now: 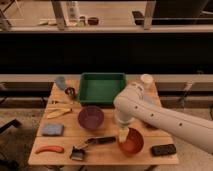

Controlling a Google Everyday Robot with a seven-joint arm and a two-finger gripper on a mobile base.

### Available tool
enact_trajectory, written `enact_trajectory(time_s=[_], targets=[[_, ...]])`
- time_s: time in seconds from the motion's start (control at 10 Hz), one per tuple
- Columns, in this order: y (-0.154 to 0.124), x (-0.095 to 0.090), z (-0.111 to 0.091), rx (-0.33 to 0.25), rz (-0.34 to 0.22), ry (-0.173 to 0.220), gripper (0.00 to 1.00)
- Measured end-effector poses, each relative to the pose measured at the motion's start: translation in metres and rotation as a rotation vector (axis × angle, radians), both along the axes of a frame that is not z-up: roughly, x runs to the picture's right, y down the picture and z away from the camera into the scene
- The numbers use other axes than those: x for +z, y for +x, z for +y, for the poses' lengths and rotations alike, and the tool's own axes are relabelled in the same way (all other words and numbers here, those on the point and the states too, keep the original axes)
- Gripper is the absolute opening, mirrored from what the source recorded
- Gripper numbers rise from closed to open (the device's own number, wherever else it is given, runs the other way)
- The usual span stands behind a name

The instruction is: Place apple in paper cup

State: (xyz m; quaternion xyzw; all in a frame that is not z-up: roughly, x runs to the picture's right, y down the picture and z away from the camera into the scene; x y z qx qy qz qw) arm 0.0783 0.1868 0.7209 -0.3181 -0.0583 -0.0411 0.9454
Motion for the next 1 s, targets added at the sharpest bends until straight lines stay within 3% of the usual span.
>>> enact_trajectory(time_s=[0.1,0.3,0.6,1.0], targets=[[0.001,0.001,0.001,0.003,-0.002,-0.001,0.70],[-0.005,0.009,0.010,0.017,-0.029,-0.017,0.79],[-0.007,0.016,0.015,0.037,-0.053,-0.036,0.80],[-0.026,-0.002,-0.015,0.021,-0.034,0.008,0.80]])
